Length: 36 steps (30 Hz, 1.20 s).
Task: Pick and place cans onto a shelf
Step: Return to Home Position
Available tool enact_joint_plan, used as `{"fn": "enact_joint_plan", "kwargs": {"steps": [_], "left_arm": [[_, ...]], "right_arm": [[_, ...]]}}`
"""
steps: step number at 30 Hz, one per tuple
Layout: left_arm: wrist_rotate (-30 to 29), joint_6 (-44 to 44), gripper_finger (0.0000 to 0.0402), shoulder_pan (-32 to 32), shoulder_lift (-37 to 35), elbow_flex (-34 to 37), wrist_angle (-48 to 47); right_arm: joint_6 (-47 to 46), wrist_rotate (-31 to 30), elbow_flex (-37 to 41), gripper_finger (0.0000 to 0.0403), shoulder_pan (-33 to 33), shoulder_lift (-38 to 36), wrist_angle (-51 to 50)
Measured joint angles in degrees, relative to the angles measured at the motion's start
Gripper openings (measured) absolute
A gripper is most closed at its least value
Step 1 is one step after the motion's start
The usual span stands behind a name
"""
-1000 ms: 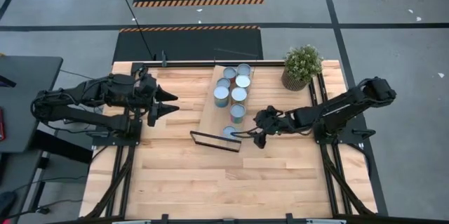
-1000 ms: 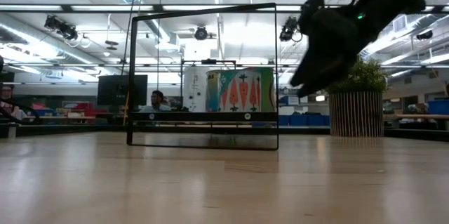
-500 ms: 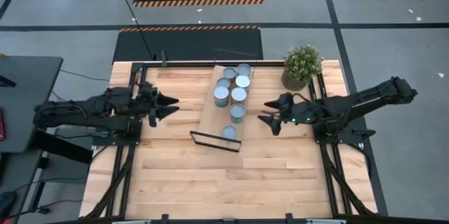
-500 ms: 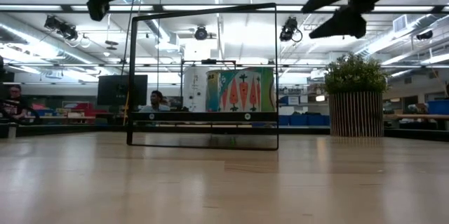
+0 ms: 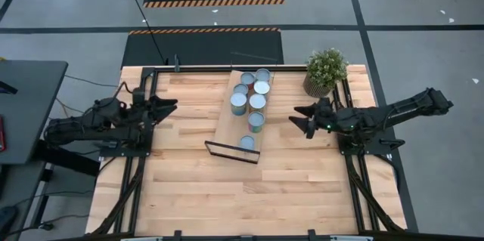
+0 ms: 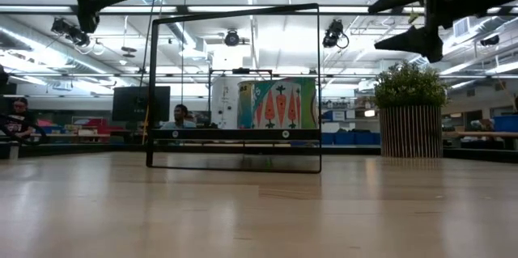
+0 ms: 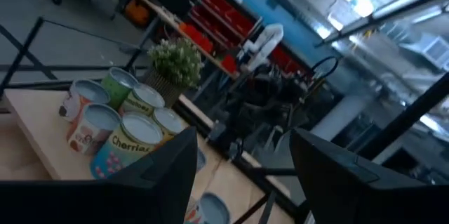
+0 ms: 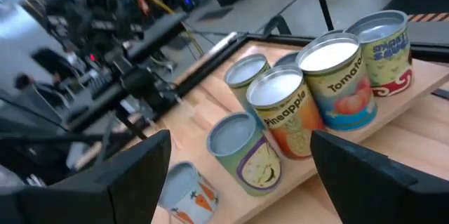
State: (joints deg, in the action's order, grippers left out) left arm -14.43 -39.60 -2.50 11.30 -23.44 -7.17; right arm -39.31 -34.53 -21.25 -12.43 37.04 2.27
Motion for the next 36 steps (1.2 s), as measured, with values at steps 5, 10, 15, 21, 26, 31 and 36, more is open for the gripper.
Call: {"fn": "enact_joint_plan", "kwargs": {"steps": [5, 10, 15, 21, 26, 31, 36], "left_arm": [[-1.5, -1.6, 0.0233, 0.0, -6.1, 3.5, 0.0], [-4.3, -3.1, 0.0233, 0.0, -11.1, 7.6, 0.3], [-4.9, -5.1, 0.0233, 0.0, -10.7, 10.9, 2.9], [-4.9, -9.5, 0.0233, 0.1, -10.7, 18.4, 12.4], [-4.8, -14.0, 0.0233, 0.2, -10.7, 22.9, 16.0], [-4.9, -15.3, 0.0233, 0.2, -10.2, 22.9, 11.5], [-4.8, -14.8, 0.0233, 0.2, -10.2, 22.9, 11.1]], "right_arm": [[-0.7, -1.3, 3.9, 0.0348, 0.0, -6.3, 3.8], [-1.2, -7.2, 8.0, 0.0348, 0.0, -12.5, 4.9], [-3.1, -8.7, 13.3, 0.0348, 0.0, -17.5, 7.8], [-6.5, -9.7, 19.9, 0.0348, 0.0, -19.9, 14.2], [-10.0, -12.6, 20.9, 0.0348, 0.0, -19.6, 12.0], [-11.4, -14.0, 20.9, 0.0348, 0.0, -18.7, 11.9], [-13.2, -10.3, 20.9, 0.0348, 0.0, -18.0, 12.2]]}}
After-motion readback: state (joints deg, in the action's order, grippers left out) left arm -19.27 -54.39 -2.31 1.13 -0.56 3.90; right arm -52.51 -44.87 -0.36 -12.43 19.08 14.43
